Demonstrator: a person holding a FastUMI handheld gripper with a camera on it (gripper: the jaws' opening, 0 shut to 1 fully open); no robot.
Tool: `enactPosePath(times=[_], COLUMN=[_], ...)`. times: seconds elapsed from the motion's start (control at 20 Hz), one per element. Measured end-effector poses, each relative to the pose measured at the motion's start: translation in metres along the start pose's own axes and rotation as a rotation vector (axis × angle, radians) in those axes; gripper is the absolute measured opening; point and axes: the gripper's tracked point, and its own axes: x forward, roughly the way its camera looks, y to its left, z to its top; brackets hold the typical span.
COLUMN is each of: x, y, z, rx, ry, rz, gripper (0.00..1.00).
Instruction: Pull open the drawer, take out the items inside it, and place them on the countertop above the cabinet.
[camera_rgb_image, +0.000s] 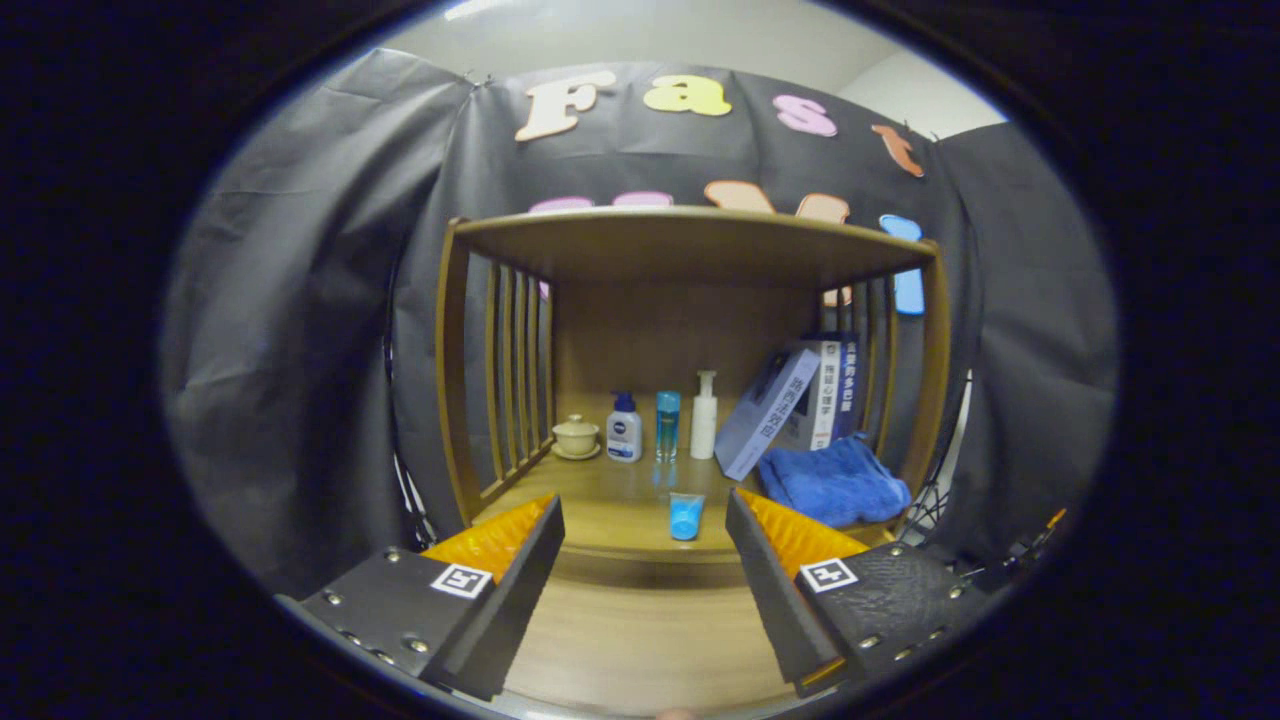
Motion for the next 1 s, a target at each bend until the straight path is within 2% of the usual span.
enactPosePath(times=[0.15, 0.25, 0.4, 0.55, 1.0], x=[-0.03, -0.05, -0.075, -0.092, -0.115], y=[-0.014, -0.016, -0.026, -0.032, -0.034], z=[0.012, 0.005, -0.017, -0.038, -0.129], rx=[-0.007, -0.016, -0.067, -0.061, 0.007], ry=[-0.038, -0.042, -0.042, -0.051, 0.032], rz=[-0.016, -0.019, -0.053, -0.088, -0.088], gripper=[0.97, 0.96, 0.96, 0.97, 0.97])
